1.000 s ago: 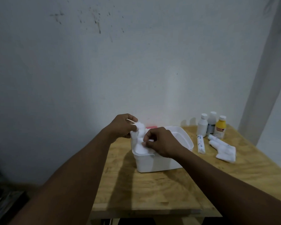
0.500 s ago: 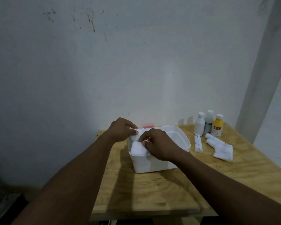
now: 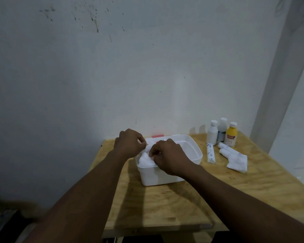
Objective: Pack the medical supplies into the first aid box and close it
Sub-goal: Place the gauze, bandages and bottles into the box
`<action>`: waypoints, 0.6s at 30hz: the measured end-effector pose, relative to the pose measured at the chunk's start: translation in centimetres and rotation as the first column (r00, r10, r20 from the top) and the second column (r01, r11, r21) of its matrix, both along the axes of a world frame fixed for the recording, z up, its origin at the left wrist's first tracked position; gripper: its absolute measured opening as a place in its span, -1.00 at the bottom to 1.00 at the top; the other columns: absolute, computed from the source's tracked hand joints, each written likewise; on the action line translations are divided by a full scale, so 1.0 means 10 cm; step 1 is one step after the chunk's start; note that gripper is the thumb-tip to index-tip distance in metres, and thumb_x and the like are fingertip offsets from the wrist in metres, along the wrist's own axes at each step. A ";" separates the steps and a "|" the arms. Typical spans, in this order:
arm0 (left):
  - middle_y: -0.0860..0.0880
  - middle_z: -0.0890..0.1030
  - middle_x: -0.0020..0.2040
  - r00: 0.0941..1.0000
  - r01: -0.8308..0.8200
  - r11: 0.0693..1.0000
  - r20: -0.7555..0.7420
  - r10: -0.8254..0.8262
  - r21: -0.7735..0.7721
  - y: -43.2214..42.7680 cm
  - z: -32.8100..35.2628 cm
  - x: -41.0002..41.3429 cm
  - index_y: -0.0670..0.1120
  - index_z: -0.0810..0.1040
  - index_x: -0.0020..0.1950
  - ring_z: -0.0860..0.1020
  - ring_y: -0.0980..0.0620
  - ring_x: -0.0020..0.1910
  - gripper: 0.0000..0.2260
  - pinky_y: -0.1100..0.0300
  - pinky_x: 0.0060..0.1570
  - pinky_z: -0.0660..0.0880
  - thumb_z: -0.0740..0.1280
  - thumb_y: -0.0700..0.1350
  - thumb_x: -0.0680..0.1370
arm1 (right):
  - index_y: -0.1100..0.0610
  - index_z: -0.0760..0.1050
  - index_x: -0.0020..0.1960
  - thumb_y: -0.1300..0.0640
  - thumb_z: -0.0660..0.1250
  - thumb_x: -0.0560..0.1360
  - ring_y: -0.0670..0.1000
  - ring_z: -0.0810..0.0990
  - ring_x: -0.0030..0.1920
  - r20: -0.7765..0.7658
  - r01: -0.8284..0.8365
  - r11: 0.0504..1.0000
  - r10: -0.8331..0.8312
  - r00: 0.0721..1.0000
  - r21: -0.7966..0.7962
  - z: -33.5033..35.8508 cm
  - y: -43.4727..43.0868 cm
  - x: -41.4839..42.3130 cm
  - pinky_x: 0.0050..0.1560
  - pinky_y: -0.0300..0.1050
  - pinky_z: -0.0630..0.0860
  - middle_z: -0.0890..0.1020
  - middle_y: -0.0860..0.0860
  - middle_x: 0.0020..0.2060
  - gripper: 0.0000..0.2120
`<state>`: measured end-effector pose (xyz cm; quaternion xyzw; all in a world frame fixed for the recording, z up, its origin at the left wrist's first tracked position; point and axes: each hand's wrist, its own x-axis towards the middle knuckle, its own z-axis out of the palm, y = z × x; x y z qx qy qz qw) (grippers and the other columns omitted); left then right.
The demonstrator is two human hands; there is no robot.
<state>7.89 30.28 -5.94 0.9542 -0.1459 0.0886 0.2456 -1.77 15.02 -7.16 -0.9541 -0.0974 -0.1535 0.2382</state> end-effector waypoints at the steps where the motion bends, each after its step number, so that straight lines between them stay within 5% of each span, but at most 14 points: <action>1: 0.05 0.73 -0.02 1.000 0.003 1.000 -0.016 -0.003 -0.008 0.02 0.00 0.00 0.11 0.73 -0.19 0.62 -0.02 0.08 -0.96 -0.03 0.09 0.61 0.49 0.03 0.45 | -0.03 0.66 0.02 0.13 0.26 0.50 0.05 0.50 0.06 -0.009 -0.005 1.000 0.005 1.000 -0.003 0.00 0.00 0.00 0.08 0.09 0.51 0.69 -0.03 0.01 -0.78; 5: 0.06 0.72 0.00 0.999 0.028 0.998 -0.045 -0.031 -0.055 0.07 -0.03 0.02 0.11 0.71 -0.15 0.61 0.01 0.06 -0.95 0.00 0.11 0.59 0.46 0.04 0.48 | 0.00 0.66 0.05 0.13 0.19 0.46 0.05 0.55 0.08 -0.011 -0.021 0.995 0.022 1.000 0.098 0.01 -0.04 0.01 0.13 0.10 0.52 0.69 -0.03 0.03 -0.69; 10: -0.02 0.68 0.06 0.995 0.061 0.992 -0.074 -0.070 -0.113 -0.04 -0.05 0.05 -0.09 0.73 0.05 0.57 0.00 0.08 -0.82 0.18 0.03 0.45 0.44 -0.04 0.54 | -0.02 0.64 0.01 0.08 0.31 0.50 -0.04 0.55 0.00 0.072 0.042 0.980 -0.057 0.996 0.195 0.06 -0.28 -0.01 0.09 -0.04 0.52 0.67 -0.07 -0.01 -0.84; 18: -0.12 0.68 0.13 0.999 -0.035 0.960 0.001 0.037 -0.277 -0.28 -0.27 -0.08 -0.11 0.74 0.02 0.59 -0.02 0.05 -0.86 0.21 -0.05 0.38 0.44 -0.11 0.52 | -0.16 0.59 0.15 -0.03 0.25 0.50 0.02 0.49 0.19 -0.008 0.024 1.000 -0.024 1.000 -0.009 -0.04 -0.52 -0.20 0.22 0.09 0.45 0.60 -0.08 0.14 -0.74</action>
